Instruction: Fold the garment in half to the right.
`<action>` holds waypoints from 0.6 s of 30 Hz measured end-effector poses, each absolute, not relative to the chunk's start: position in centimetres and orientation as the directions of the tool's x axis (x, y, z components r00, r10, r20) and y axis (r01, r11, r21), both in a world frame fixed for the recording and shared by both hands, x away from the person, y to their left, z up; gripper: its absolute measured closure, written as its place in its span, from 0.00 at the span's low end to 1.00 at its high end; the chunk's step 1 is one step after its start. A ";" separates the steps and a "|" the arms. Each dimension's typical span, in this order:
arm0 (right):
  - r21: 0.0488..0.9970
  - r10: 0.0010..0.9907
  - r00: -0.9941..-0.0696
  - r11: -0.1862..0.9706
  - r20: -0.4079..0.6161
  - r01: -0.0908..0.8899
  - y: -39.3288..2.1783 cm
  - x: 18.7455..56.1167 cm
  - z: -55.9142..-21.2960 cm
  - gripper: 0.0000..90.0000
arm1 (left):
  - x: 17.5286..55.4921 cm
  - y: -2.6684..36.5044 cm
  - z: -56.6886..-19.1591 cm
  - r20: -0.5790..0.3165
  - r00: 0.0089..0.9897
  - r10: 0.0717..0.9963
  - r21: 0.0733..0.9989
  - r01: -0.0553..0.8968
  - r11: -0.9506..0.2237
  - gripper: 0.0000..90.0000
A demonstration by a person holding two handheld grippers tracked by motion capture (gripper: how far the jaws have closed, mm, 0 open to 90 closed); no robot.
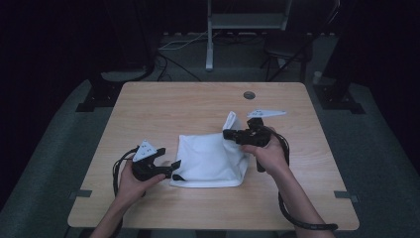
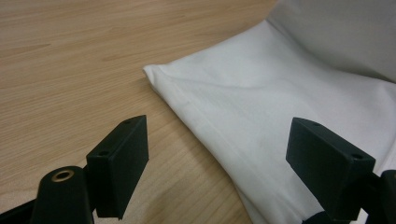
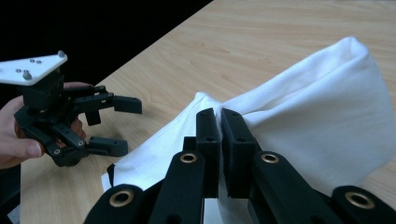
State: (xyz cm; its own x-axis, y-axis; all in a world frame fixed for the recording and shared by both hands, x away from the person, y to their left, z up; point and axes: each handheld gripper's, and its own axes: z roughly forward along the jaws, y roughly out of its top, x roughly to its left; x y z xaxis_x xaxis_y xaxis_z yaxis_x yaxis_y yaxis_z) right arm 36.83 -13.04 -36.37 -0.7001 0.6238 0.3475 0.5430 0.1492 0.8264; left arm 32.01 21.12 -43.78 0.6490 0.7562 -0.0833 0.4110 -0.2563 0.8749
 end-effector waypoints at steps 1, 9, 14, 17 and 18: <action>0.823 0.623 -0.701 0.154 0.349 0.546 -12.7 36.8 -36.5 0.96 | 32.0 21.1 -43.8 -0.083 0.650 0.755 0.875 0.411 -0.257 0.23; 0.799 0.583 -0.726 0.206 0.364 0.566 -10.5 36.7 -37.6 0.86 | 32.0 21.1 -43.8 -0.083 0.652 0.754 0.875 0.411 -0.258 0.23; 0.805 0.572 -0.732 0.196 0.370 0.560 -10.5 36.6 -37.4 0.82 | 31.9 21.1 -43.8 -0.081 0.651 0.754 0.875 0.408 -0.258 0.23; 0.802 0.622 -0.701 0.190 0.349 0.567 -11.7 36.9 -37.3 0.77 | 31.9 21.1 -43.8 -0.079 0.653 0.753 0.875 0.408 -0.261 0.23; 0.795 0.640 -0.687 0.190 0.344 0.575 -12.2 37.0 -37.5 0.77 | 31.9 21.1 -43.8 -0.078 0.653 0.754 0.874 0.408 -0.263 0.23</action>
